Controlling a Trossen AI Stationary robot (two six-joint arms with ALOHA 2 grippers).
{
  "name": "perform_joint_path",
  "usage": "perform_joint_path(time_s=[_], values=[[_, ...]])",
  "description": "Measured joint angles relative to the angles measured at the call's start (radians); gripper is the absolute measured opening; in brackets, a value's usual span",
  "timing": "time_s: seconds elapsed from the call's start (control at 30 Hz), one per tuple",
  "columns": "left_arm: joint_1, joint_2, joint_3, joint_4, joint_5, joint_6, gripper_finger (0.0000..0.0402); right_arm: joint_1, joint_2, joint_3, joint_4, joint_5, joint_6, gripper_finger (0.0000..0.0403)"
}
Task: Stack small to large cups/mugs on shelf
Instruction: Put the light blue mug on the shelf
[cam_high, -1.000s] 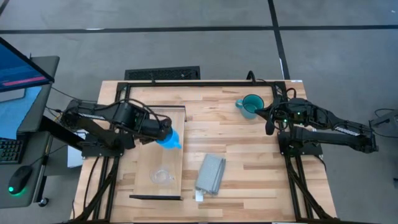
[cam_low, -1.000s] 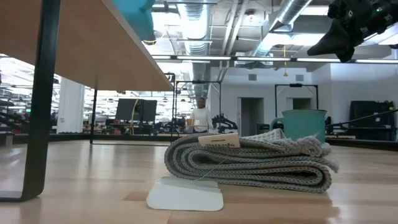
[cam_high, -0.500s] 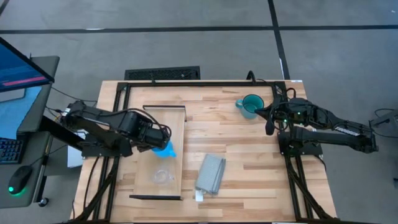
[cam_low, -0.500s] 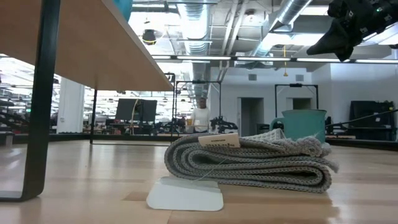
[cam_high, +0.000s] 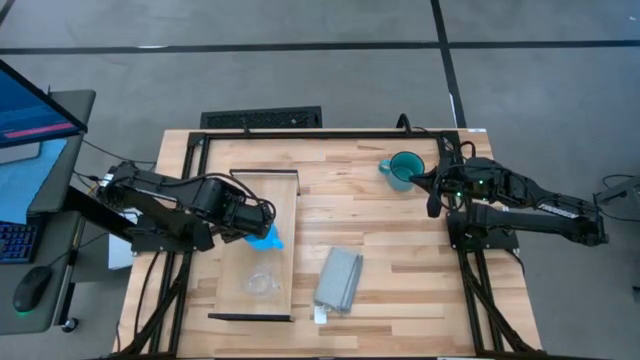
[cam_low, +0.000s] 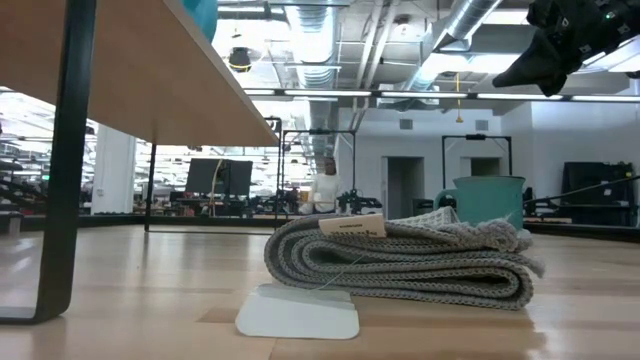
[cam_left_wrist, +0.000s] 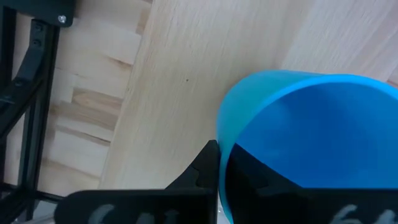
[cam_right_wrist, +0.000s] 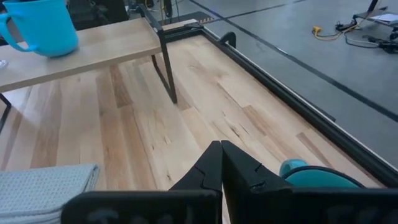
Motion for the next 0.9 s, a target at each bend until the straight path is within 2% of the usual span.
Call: perform_joint_path(time_s=[0.57,0.9], values=[[-0.009,0.001,0.009,0.003,0.022,-0.003,0.0000,0.000,0.001,0.000,0.000,0.000,0.000,0.0024],[-0.034,0.034,0.029,0.000,-0.004,-0.002,0.0000,0.000,0.001,0.000,0.000,0.000,0.000,0.0024]])
